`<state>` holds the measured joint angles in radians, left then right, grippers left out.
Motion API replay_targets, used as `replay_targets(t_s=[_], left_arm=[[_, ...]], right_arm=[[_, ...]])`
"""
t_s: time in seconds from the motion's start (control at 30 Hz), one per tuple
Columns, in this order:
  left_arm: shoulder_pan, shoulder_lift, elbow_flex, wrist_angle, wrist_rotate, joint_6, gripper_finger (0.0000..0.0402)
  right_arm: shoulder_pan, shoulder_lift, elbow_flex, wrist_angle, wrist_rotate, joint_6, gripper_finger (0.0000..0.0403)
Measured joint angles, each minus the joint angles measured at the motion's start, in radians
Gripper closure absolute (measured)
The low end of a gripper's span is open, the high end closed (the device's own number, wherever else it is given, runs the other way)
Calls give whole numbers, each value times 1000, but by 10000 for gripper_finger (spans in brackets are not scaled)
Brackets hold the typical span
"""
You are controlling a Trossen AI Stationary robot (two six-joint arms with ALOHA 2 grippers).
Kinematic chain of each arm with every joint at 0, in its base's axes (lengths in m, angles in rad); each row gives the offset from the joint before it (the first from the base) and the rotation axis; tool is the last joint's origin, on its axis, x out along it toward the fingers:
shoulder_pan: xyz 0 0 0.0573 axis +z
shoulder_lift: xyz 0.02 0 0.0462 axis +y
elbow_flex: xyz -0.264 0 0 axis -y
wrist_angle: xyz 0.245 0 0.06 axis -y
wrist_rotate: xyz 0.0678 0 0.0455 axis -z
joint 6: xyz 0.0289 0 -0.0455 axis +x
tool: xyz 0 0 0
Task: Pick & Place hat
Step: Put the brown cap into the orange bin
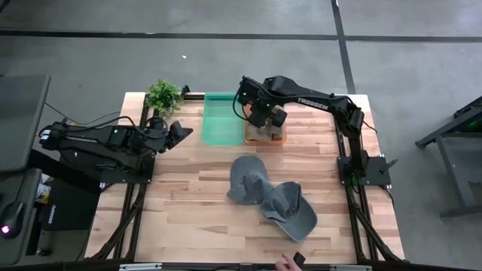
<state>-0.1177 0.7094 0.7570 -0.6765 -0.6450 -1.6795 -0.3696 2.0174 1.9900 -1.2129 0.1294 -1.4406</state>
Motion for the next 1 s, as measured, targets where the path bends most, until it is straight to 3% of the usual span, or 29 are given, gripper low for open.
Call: replay_targets(t_s=[0.23, 0.43, 0.87, 1.0], left_arm=[[0, 0, 0, -2, 4, 0, 126], [0, 0, 0, -3, 10, 0, 126], [0, 0, 0, -7, 11, 0, 126], [0, 0, 0, -7, 10, 0, 126]], right_arm=[[4, 0, -88, 18, 72, -62, 403], [5, 0, -163, 92, 71, -87, 403], [24, 0, -174, 152, -38, -108, 403], [23, 0, -174, 183, -24, -114, 403]])
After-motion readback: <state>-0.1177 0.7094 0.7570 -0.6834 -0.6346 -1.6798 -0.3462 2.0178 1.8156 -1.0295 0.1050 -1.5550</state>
